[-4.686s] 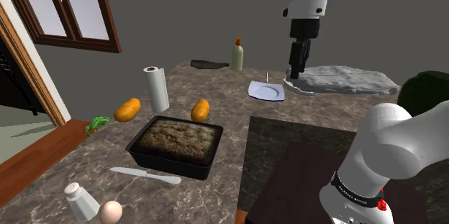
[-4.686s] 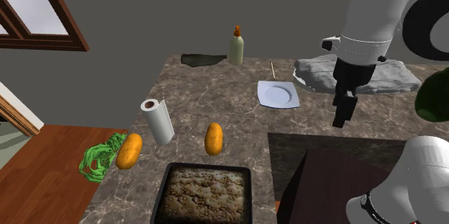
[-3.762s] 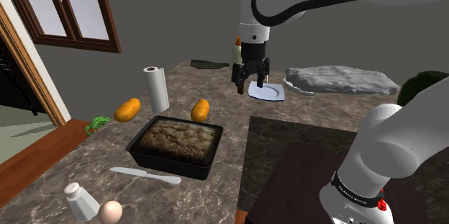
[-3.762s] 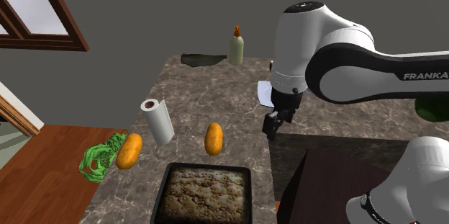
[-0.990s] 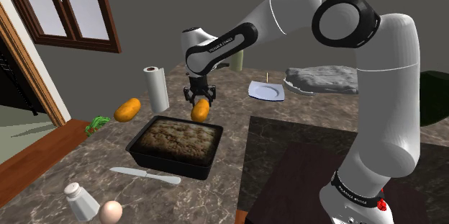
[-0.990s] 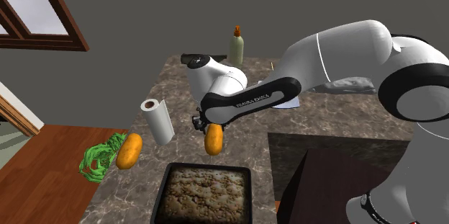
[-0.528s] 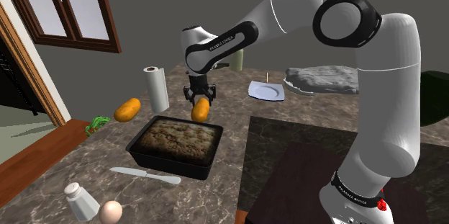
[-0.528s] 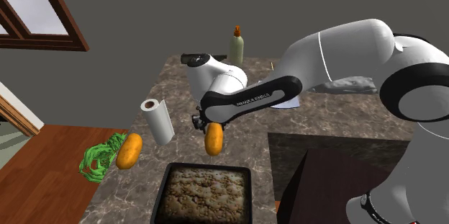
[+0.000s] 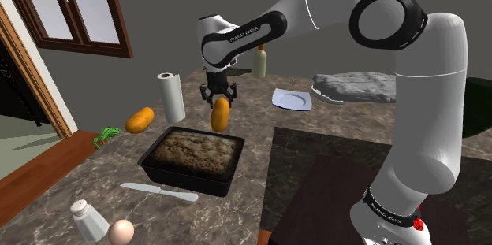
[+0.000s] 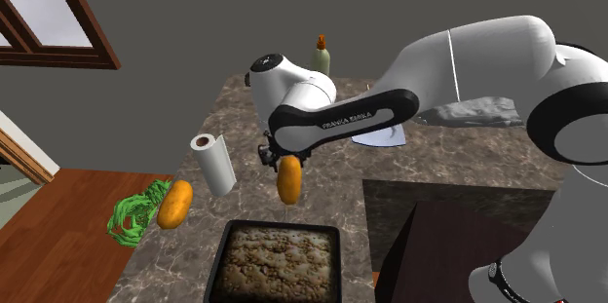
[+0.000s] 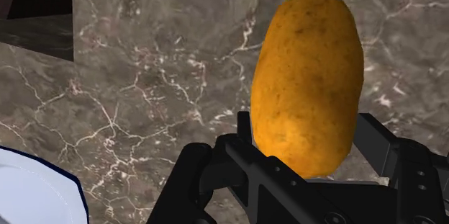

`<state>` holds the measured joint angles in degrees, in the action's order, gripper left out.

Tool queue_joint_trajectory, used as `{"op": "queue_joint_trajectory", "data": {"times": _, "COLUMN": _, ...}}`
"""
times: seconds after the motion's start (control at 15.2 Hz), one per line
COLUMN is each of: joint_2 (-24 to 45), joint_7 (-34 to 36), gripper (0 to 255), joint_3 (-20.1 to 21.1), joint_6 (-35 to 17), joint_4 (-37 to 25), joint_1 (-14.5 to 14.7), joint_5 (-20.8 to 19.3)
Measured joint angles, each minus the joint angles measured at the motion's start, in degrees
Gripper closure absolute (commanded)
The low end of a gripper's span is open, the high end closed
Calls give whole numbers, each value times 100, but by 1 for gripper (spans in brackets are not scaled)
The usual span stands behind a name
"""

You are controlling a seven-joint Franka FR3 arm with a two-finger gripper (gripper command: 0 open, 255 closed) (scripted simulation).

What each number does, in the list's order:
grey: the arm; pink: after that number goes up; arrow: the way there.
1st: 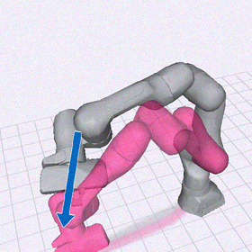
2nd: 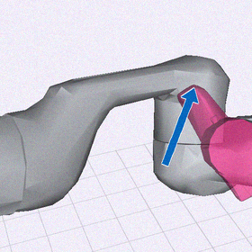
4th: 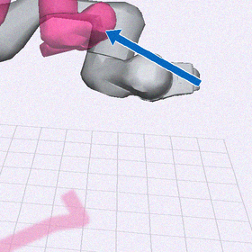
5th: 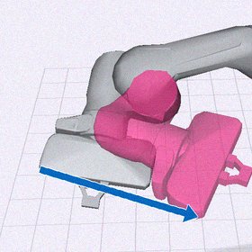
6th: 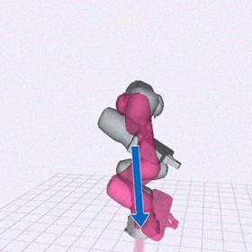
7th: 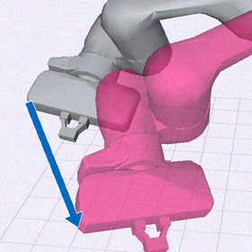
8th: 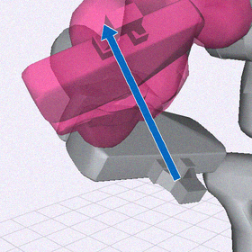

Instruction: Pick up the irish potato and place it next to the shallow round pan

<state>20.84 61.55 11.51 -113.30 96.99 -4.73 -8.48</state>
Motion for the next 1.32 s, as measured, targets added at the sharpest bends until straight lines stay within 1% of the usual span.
{"op": "queue_joint_trajectory", "data": {"times": 0.46, "joint_2": -180, "joint_7": -45, "gripper": 255, "joint_3": 23, "joint_6": 439, "joint_4": -263, "joint_1": 2, "joint_5": 55}}
{"op": "queue_joint_trajectory", "data": {"times": 1.12, "joint_2": -307, "joint_7": -124, "gripper": 255, "joint_3": 38, "joint_6": 1150, "joint_4": -855, "joint_1": 6, "joint_5": 104}}
{"op": "queue_joint_trajectory", "data": {"times": 1.19, "joint_2": -377, "joint_7": -178, "gripper": 255, "joint_3": 24, "joint_6": 1133, "joint_4": -772, "joint_1": -35, "joint_5": 119}}
{"op": "queue_joint_trajectory", "data": {"times": 1.32, "joint_2": -710, "joint_7": -319, "gripper": 255, "joint_3": -14, "joint_6": 996, "joint_4": -319, "joint_1": -157, "joint_5": 180}}
